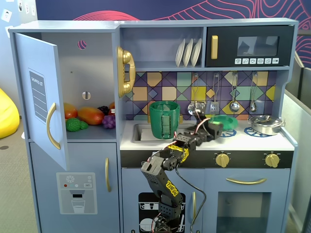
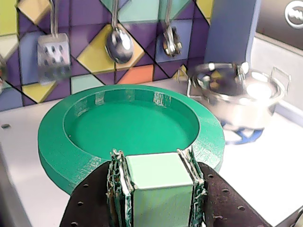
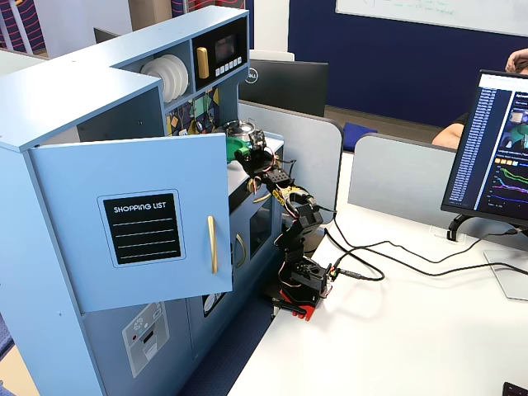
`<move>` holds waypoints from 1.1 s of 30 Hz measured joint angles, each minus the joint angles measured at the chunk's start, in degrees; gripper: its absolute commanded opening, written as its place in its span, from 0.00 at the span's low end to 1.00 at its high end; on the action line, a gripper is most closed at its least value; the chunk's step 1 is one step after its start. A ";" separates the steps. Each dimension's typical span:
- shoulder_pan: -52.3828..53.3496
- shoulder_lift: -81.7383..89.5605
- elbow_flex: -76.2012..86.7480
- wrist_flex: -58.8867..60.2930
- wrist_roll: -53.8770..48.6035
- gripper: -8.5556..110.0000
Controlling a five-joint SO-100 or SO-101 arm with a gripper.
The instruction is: Take off the lid from the green recipient and place it on the counter
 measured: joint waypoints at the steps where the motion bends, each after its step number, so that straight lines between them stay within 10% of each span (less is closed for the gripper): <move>1: 0.18 -0.79 0.70 -1.05 0.00 0.07; 19: 0.79 -6.77 7.21 -11.25 0.09 0.08; 25: 1.32 -6.68 9.14 -13.10 1.76 0.30; 33: -0.70 -6.77 4.75 -10.11 3.69 0.33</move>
